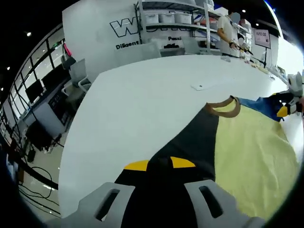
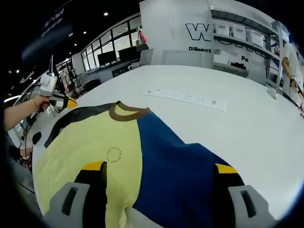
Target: Fold the garment on the visible template until the final outline fits inside the template.
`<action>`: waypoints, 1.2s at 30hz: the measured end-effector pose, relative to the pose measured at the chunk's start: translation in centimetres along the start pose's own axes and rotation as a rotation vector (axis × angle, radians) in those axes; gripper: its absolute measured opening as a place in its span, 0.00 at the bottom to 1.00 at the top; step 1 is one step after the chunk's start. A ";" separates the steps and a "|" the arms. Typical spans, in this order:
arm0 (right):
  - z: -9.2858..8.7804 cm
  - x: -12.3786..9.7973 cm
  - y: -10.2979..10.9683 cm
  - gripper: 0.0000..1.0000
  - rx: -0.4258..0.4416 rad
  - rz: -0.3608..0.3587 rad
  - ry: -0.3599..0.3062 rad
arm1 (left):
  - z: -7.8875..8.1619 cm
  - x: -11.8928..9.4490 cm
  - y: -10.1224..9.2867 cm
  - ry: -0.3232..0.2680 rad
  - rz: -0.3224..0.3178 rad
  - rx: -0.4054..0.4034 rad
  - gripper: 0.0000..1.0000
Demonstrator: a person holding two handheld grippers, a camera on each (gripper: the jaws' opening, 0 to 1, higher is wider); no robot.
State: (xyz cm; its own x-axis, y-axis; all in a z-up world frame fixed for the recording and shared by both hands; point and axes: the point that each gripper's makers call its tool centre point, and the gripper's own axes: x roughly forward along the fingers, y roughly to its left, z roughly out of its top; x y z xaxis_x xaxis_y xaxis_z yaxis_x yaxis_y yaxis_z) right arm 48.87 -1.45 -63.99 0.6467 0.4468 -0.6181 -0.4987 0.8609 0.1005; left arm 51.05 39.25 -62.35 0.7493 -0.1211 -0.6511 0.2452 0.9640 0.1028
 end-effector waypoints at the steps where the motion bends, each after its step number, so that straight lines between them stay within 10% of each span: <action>1: 0.5 -0.3 -0.4 0.91 0.000 -0.004 -0.012 | 0.3 -0.4 -0.3 -0.006 -0.005 0.016 0.23; 19: -0.4 -3.9 -2.0 0.91 0.030 -0.080 0.004 | 0.3 -6.2 -4.3 -0.094 -0.089 -0.081 0.66; 36: -3.2 -5.8 -3.0 0.88 0.146 -0.134 0.020 | -0.4 -10.0 -6.5 -0.146 -0.103 -0.132 0.83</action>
State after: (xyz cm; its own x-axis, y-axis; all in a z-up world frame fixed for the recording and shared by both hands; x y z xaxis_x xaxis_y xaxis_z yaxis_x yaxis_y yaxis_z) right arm 44.79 -7.41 -63.18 0.6891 0.3223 -0.6490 -0.3191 0.9391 0.1276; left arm 41.66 34.27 -56.81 0.8081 -0.2442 -0.5360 0.2497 0.9662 -0.0638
